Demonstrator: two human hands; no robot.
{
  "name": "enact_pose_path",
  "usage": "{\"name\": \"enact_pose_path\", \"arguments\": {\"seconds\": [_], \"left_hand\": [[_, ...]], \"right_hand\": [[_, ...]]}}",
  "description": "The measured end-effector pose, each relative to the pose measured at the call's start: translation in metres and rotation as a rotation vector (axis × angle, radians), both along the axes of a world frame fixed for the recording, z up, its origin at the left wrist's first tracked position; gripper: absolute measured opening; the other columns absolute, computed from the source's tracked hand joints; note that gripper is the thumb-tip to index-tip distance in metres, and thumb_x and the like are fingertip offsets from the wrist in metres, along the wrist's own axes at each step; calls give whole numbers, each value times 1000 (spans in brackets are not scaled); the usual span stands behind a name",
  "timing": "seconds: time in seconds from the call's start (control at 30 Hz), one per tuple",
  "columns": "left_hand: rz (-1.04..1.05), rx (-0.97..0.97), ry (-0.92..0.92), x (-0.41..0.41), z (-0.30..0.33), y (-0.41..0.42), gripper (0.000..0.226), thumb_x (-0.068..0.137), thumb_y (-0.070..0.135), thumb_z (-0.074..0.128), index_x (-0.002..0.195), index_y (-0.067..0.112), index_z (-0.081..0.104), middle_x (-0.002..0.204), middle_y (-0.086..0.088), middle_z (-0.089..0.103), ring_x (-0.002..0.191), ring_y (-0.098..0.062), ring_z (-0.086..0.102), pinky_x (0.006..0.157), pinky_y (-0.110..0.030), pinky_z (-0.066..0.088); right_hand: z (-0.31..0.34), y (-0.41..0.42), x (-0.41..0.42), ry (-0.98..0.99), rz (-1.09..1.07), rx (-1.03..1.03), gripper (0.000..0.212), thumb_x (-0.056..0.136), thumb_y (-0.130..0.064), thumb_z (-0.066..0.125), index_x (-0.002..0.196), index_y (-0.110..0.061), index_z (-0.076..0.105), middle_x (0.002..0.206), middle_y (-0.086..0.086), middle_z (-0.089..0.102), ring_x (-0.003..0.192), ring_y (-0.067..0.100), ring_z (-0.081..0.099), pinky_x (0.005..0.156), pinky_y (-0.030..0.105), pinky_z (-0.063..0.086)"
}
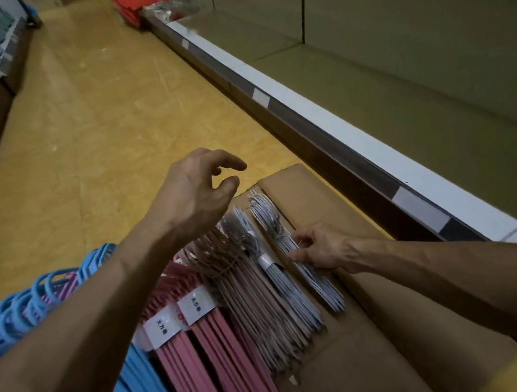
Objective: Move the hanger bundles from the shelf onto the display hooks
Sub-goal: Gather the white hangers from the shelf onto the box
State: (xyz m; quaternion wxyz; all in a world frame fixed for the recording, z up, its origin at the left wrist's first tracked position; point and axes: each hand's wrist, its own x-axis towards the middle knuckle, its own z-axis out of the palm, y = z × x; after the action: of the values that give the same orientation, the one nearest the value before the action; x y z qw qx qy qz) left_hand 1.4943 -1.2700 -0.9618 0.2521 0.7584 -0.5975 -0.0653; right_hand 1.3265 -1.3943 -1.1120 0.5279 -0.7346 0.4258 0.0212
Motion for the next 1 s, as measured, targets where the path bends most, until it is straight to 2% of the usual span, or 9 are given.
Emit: {"name": "enact_pose_path", "arguments": {"seconds": [0.1, 0.17, 0.3, 0.43, 0.57, 0.67, 0.77, 0.93, 1.0], "left_hand": [[9, 4, 36, 2, -2, 4, 25, 98, 23, 54, 121, 27, 65, 127, -1, 58, 115, -13, 55, 100, -37, 47], [5, 4, 56, 3, -4, 5, 25, 98, 22, 54, 120, 27, 65, 127, 0, 59, 114, -11, 55, 100, -35, 48], [5, 7, 94, 0, -4, 3, 25, 99, 20, 53, 121, 26, 65, 128, 1, 60, 113, -9, 57, 100, -33, 48], [-28, 16, 114, -7, -3, 0, 25, 100, 21, 53, 121, 25, 64, 127, 3, 61, 107, -6, 57, 95, -31, 50], [-82, 35, 110, -18, 2, -5, 24, 100, 22, 53, 120, 27, 64, 124, 6, 62, 108, -6, 59, 95, -32, 51], [-98, 31, 125, -30, 6, -14, 23, 99, 23, 54, 119, 28, 65, 120, 8, 64, 108, -7, 60, 94, -31, 51], [-124, 21, 156, -46, 10, -27, 23, 98, 23, 55, 117, 29, 67, 112, 13, 65, 101, 0, 60, 87, -24, 50], [-185, -2, 229, -82, 13, -56, 19, 97, 23, 58, 109, 32, 70, 106, 18, 68, 100, 4, 62, 81, -23, 51], [-218, 4, 236, -100, 13, -72, 18, 97, 26, 59, 109, 35, 69, 108, 18, 68, 100, 5, 61, 77, -19, 49]], "right_hand": [[-6, 2, 3, 20, 16, -16, 47, 91, -26, 68, 134, -13, 57, 128, 11, 62, 108, 24, 63, 92, 38, 55], [-6, 3, 4, 20, 27, -15, 42, 91, -26, 68, 130, -14, 60, 127, 11, 63, 112, 25, 63, 98, 42, 53], [-3, 8, 7, 9, 60, 18, 20, 93, -25, 65, 110, -15, 67, 107, 7, 69, 97, 22, 67, 86, 41, 58], [7, 9, 1, 12, 83, 83, 27, 97, -21, 60, 122, -11, 63, 100, 8, 69, 83, 18, 67, 67, 30, 56], [25, 5, -19, 25, 90, 54, 31, 97, -18, 60, 127, -10, 61, 111, 10, 67, 100, 25, 67, 83, 39, 60], [40, -3, -49, -2, 121, -16, 23, 98, -18, 58, 120, -13, 64, 111, 5, 66, 101, 20, 65, 82, 32, 60], [57, -13, -88, -27, 141, -78, 24, 99, -19, 56, 121, -11, 63, 112, 5, 66, 101, 19, 67, 85, 36, 60], [88, -32, -169, -18, 133, -298, 18, 100, -21, 55, 110, -15, 68, 99, -3, 69, 84, 8, 68, 72, 24, 59], [98, -39, -205, -20, 88, -339, 15, 99, -20, 55, 106, -18, 69, 98, -4, 70, 83, 10, 68, 71, 26, 58]]}}
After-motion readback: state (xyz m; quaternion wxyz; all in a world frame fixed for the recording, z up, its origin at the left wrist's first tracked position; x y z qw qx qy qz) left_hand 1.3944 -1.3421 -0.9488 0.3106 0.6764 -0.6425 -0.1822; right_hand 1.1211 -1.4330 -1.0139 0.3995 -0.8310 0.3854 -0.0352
